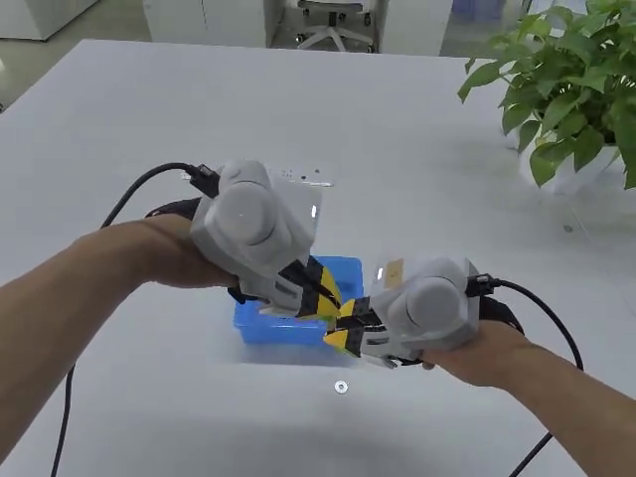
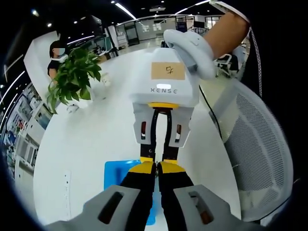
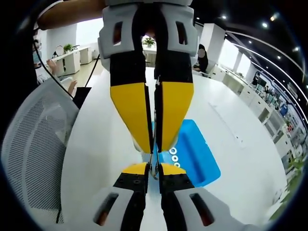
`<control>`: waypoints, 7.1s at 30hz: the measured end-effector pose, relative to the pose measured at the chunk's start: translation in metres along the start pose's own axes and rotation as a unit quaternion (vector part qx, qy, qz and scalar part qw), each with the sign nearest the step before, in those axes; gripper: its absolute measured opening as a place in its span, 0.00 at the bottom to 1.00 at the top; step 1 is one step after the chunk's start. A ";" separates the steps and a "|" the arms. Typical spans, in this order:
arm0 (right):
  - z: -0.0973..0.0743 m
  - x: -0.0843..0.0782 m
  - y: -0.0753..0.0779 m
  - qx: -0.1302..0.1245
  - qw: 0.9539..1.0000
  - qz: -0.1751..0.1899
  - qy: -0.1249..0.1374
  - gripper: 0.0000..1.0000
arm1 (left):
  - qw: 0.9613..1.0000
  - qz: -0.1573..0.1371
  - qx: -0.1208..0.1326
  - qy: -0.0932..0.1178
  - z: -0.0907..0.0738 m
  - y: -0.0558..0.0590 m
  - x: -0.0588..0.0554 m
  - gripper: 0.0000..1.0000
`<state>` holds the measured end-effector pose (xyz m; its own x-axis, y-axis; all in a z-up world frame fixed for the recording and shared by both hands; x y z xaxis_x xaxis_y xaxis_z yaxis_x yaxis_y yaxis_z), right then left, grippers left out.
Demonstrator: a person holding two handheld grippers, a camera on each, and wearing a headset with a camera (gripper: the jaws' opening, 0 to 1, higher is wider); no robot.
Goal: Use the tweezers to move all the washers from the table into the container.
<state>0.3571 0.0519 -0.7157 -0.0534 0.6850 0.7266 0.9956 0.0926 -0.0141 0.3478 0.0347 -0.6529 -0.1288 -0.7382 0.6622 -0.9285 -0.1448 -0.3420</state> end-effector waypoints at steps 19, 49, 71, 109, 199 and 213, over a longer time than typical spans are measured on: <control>0.016 0.006 0.031 0.009 1.000 -0.006 0.002 0.10 | 1.000 -0.008 0.010 -0.007 0.003 -0.028 -0.021 0.06; 0.050 -0.014 0.074 0.029 1.000 0.009 0.005 0.10 | 0.999 -0.035 0.003 -0.017 0.034 -0.057 -0.062 0.06; 0.061 -0.020 0.083 0.040 0.999 0.024 0.009 0.11 | 0.998 -0.054 0.000 -0.012 0.042 -0.064 -0.073 0.06; 0.044 -0.007 0.076 0.029 1.000 0.003 0.006 0.11 | 0.999 -0.033 0.002 -0.015 0.028 -0.062 -0.055 0.06; 0.034 -0.053 -0.035 0.053 0.998 0.041 -0.019 0.12 | 0.998 -0.040 -0.050 -0.018 0.037 0.047 -0.030 0.06; 0.032 -0.053 -0.035 0.049 0.998 0.044 -0.017 0.12 | 0.998 -0.041 -0.049 -0.013 0.038 0.046 -0.027 0.06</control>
<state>0.3228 0.0355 -0.7755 0.0295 0.7176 0.6958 0.9842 0.1005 -0.1454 0.3217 0.0231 -0.7120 -0.0425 -0.7436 0.6673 -0.9656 -0.1410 -0.2187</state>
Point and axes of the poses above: the centre of the closed fingertips' face, and the gripper's own axes: z roughly forward along the fingers, y roughly to its right, x roughly out of its top, the point moved 1 cm from there along -z, roughly backward along the fingers, and after that the axes turned 15 degrees about x, right-handed, at the moved point
